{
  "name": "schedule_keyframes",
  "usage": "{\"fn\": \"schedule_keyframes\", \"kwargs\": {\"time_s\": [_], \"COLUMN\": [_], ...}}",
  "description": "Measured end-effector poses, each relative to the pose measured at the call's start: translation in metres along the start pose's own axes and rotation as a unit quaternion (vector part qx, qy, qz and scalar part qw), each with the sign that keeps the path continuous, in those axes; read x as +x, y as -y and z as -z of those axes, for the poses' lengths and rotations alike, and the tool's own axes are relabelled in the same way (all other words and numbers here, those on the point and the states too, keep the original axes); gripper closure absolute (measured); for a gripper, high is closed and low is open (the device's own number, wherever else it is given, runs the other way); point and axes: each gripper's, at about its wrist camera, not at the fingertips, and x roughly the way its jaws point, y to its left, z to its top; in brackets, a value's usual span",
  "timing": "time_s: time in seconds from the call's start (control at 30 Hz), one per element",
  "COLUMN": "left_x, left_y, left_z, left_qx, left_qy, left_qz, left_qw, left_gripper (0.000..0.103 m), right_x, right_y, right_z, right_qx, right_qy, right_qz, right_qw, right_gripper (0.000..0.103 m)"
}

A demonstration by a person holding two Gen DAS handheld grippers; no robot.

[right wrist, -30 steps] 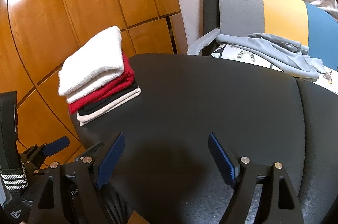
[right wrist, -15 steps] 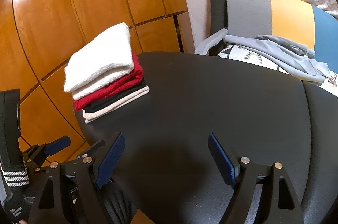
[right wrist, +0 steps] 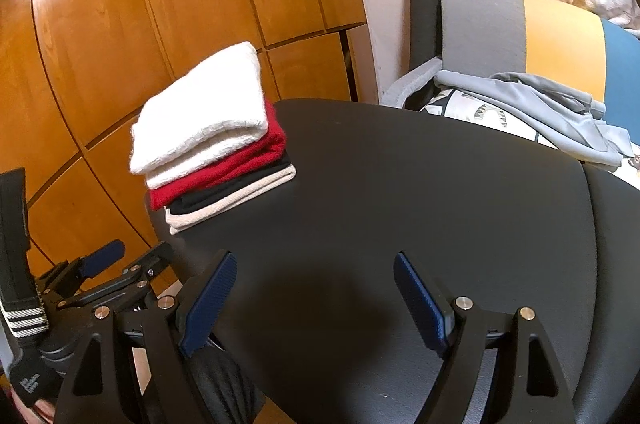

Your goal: Fold clothes

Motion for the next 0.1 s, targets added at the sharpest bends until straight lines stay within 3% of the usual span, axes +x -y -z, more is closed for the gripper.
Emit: {"fn": "schedule_keyframes", "kwargs": {"time_s": [0.1], "left_x": [0.0036], "left_y": [-0.0081], "left_z": [0.0016], "left_qx": [-0.015], "left_qy": [-0.01], "left_qz": [-0.011], "left_qw": [0.9998], "left_gripper": [0.04], "right_x": [0.0028], "right_y": [-0.0036], "right_z": [0.0003], "right_qx": [-0.003], "right_qy": [-0.004], "right_qz": [-0.003], "right_qw": [1.0], "right_gripper": [0.02]}}
